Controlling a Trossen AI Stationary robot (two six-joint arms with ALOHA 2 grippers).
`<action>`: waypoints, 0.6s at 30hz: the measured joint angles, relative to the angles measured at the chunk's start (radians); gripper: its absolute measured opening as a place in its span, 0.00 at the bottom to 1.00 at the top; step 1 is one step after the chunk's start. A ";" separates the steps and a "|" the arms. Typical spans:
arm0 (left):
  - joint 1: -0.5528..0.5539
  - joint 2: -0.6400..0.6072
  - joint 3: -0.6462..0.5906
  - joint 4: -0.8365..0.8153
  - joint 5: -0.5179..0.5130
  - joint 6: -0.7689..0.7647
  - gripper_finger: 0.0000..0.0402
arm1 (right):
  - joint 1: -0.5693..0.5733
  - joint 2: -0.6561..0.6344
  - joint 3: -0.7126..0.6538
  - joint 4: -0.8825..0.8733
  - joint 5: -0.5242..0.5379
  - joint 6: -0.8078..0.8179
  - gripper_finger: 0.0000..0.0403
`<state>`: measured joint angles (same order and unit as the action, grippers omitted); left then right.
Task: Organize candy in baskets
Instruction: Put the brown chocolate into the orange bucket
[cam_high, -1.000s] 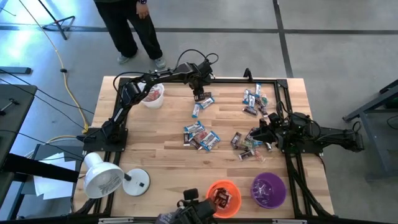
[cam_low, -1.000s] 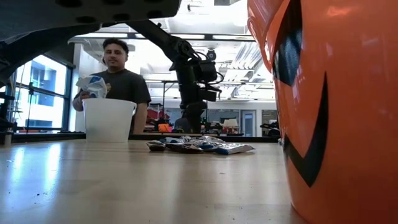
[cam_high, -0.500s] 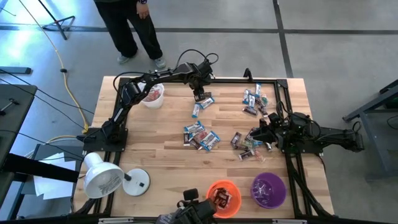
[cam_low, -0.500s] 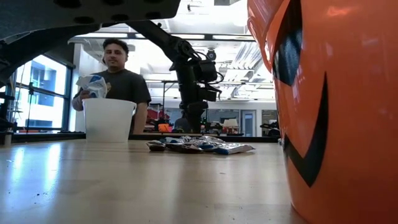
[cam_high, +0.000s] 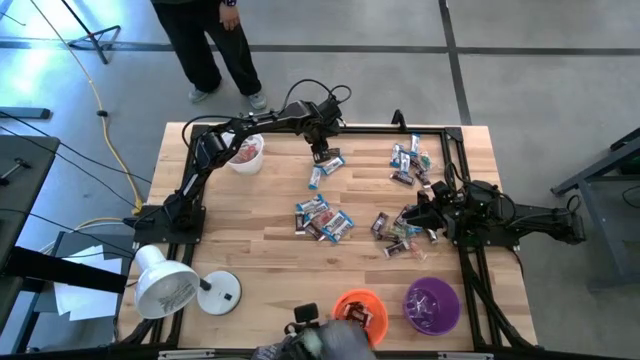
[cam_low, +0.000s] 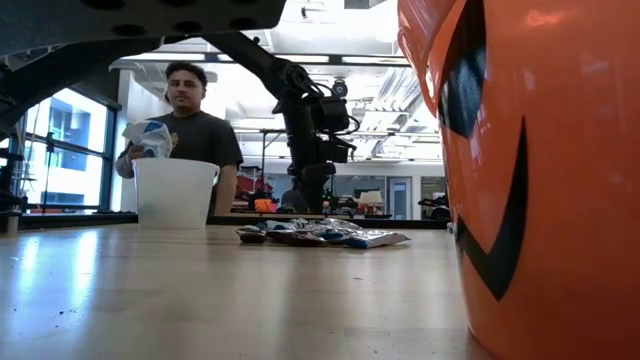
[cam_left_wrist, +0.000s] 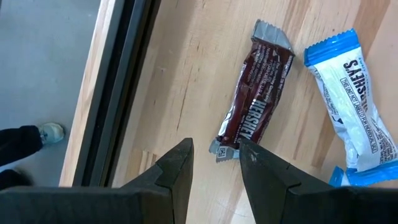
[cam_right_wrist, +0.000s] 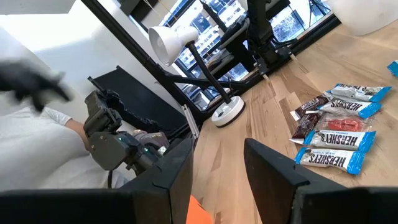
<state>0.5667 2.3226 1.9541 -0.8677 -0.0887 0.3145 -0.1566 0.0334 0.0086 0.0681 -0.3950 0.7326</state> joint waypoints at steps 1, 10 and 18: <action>0.000 0.000 0.000 0.000 0.000 0.000 0.29 | 0.000 0.000 0.000 0.000 0.000 0.000 0.34; 0.000 0.000 0.000 0.000 0.000 -0.027 0.29 | 0.000 0.000 0.000 0.000 0.000 0.000 0.34; 0.000 0.000 0.000 0.000 0.000 -0.026 0.29 | 0.000 0.000 0.000 0.000 0.000 0.000 0.34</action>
<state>0.5667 2.3226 1.9541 -0.8677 -0.0891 0.2888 -0.1564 0.0332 0.0085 0.0681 -0.3950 0.7328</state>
